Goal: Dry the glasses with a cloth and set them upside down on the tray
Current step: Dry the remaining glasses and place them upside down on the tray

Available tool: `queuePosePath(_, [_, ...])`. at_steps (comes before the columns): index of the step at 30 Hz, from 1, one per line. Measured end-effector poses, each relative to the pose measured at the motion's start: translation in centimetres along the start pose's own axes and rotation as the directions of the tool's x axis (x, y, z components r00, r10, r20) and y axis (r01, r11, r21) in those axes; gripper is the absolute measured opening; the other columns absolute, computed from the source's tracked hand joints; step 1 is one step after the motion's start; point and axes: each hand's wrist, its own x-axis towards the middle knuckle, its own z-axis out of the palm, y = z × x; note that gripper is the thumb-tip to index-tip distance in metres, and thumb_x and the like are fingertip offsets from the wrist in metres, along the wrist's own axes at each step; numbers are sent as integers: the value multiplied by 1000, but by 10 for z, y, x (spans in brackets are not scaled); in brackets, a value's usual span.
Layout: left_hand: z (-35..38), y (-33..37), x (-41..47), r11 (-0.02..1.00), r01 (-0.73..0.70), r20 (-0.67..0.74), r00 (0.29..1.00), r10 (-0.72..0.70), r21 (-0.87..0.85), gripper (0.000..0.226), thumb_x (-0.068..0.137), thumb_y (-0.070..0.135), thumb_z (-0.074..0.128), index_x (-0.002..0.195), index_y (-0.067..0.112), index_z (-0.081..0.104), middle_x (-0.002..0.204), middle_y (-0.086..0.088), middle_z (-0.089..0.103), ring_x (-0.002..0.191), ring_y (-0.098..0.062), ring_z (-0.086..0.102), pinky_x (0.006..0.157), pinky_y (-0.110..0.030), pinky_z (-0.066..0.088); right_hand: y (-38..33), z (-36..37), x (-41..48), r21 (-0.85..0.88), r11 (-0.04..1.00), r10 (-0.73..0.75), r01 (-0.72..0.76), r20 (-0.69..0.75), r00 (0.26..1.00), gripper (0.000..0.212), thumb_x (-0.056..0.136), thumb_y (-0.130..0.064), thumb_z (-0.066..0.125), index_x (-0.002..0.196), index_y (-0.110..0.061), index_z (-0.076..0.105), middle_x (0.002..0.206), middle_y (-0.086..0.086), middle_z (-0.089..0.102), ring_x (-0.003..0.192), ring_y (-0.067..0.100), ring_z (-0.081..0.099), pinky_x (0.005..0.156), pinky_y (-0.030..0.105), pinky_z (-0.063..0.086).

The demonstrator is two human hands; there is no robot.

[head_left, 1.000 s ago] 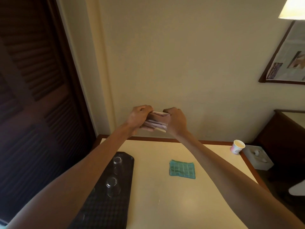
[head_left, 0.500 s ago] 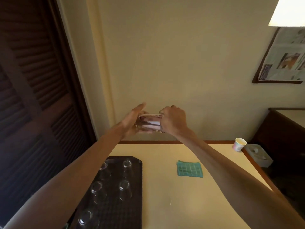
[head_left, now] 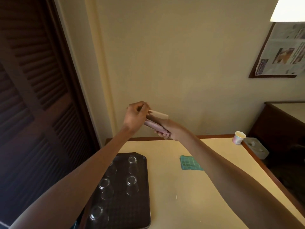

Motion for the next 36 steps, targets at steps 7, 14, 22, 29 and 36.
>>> queuePosePath(7, [-22, -8, -6, 740, 620, 387, 769, -508, -261, 38, 105, 40, 53, 109, 5, 68, 100, -14, 76, 87, -24, 75, 69, -38, 61, -19, 10, -34, -981, 137, -806, 141, -28, 591, 14, 77, -16, 60, 63, -14, 60, 54, 3, 43, 49, 27, 43, 51, 26, 22])
queuePosePath(14, [-21, -12, -11, 987, 160, 5, 987, -160, -12, 30, 103, 29, 58, 82, 9, 62, 77, -13, 60, 65, -24, 63, 58, -33, 54, 11, 23, 8, -356, 886, -386, 298, -209, 898, 41, 85, -48, 73, 74, -9, 66, 54, 1, 55, 45, 17, 49, 46, 24, 36])
queuePosePath(22, [-33, -26, -11, 915, 292, 81, 956, -280, -279, 27, 95, 39, 59, 93, 15, 72, 92, -9, 73, 90, -29, 68, 76, -42, 56, -11, 31, -6, -710, 689, -432, 148, -238, 870, 21, 88, -18, 71, 97, 0, 68, 79, 10, 69, 77, 31, 69, 58, 25, 44])
queuePosePath(29, [-35, -25, -4, 870, 390, 54, 918, -393, -300, 30, 102, 24, 57, 76, 12, 64, 74, -7, 65, 73, -23, 64, 63, -30, 54, -34, 35, -16, -969, 208, -717, 130, -61, 695, 14, 74, -11, 68, 73, -20, 57, 70, 3, 56, 70, 25, 53, 60, 28, 31])
queuePosePath(36, [-38, -16, 8, 999, 28, -162, 986, -33, -34, 24, 99, 18, 61, 82, 3, 70, 80, -14, 67, 72, -15, 61, 67, -30, 51, -27, 43, 10, -45, 997, -56, 59, 66, 996, 48, 95, -54, 58, 82, -8, 65, 55, 3, 57, 38, 10, 44, 35, 18, 30])
